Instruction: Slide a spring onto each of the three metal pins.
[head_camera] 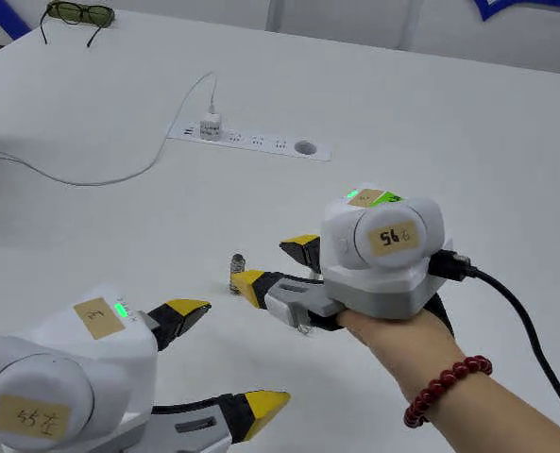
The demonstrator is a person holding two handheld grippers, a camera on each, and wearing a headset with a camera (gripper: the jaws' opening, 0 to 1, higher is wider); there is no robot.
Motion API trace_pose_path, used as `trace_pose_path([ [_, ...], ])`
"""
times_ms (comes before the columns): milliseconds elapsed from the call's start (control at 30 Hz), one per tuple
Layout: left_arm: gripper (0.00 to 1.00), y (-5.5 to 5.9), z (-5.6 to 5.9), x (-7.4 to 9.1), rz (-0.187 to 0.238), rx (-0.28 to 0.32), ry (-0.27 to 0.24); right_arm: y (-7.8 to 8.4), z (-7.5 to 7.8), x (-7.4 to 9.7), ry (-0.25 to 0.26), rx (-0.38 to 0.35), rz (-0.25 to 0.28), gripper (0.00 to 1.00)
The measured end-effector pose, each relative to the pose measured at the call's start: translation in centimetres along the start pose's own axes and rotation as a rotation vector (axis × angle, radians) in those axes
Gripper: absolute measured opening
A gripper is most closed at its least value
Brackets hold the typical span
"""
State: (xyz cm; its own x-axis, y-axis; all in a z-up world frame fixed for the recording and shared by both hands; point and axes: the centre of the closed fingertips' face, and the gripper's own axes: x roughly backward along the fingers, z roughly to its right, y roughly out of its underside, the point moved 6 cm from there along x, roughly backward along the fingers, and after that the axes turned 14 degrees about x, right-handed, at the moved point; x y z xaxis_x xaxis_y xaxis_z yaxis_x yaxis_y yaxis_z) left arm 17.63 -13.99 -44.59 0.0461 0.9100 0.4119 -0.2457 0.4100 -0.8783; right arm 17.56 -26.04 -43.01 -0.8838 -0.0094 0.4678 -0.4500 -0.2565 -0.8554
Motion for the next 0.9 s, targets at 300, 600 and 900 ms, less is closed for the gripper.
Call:
trace_pose_path([
  [300, 0.66, -0.3, -0.1, -0.4, -0.009, -0.019, -0.005, 0.6, 0.6, 2.3, 0.03, -0.013, -0.003, 0.42],
  [600, 0.62, -0.4, -0.4, -1.2, -0.02, -0.022, -0.018, 1.2, 1.0, 4.4, 0.055, -0.022, -0.004, 0.43],
  [900, 0.59, -0.5, -0.7, -1.8, -0.029, -0.025, -0.03, 2.2, 1.5, 6.1, 0.076, -0.036, -0.007, 0.44],
])
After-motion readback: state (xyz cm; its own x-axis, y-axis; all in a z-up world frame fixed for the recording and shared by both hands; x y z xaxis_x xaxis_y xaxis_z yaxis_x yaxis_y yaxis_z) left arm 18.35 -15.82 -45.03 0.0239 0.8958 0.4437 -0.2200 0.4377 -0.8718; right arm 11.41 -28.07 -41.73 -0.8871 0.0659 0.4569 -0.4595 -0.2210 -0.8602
